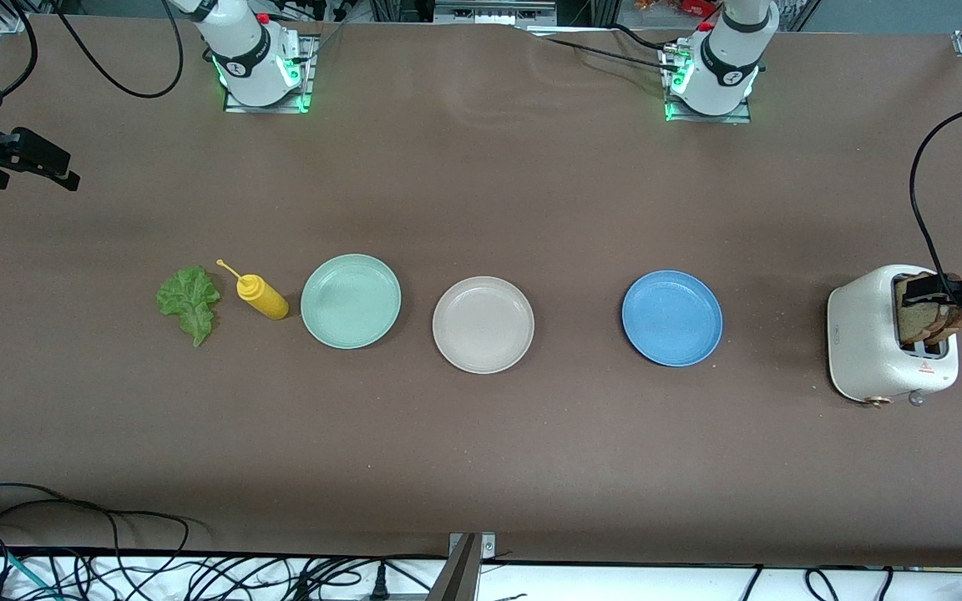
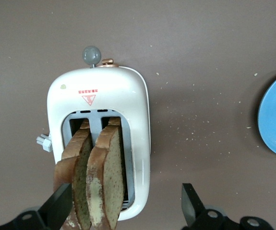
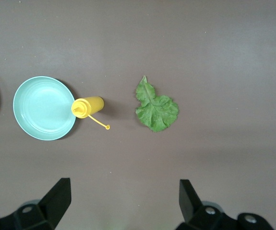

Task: Make sandwich on beige plate with both arms
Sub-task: 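Lower the left gripper onto the bread slice in the toaster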

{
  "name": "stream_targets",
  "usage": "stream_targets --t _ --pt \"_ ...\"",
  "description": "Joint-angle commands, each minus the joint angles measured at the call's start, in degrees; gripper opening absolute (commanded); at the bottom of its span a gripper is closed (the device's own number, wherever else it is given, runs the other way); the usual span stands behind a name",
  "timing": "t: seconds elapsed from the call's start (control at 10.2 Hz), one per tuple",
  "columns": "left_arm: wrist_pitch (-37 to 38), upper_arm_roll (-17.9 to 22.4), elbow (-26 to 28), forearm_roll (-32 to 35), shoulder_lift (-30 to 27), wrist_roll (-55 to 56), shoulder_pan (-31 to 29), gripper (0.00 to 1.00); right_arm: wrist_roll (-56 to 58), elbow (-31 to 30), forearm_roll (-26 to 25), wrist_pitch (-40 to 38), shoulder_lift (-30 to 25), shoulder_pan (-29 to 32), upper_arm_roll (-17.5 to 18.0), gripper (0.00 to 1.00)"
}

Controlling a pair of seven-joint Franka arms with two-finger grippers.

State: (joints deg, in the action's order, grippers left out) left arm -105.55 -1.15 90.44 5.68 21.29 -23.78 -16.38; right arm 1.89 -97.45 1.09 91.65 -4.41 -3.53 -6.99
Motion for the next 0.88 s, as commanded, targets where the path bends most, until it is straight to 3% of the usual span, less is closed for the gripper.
stream_targets --t 0.0,0.79 --pt "-2.8 -0.5 2.8 0.5 -0.8 -0.7 -1.2 1.00 0.1 0.2 -0.6 -0.9 -0.6 -0.1 0.0 1.00" --pt "-4.8 -0.6 6.6 -1.4 -0.5 1.4 -2.0 1.00 0.1 0.2 -0.6 -0.9 -0.6 -0.1 0.0 1.00"
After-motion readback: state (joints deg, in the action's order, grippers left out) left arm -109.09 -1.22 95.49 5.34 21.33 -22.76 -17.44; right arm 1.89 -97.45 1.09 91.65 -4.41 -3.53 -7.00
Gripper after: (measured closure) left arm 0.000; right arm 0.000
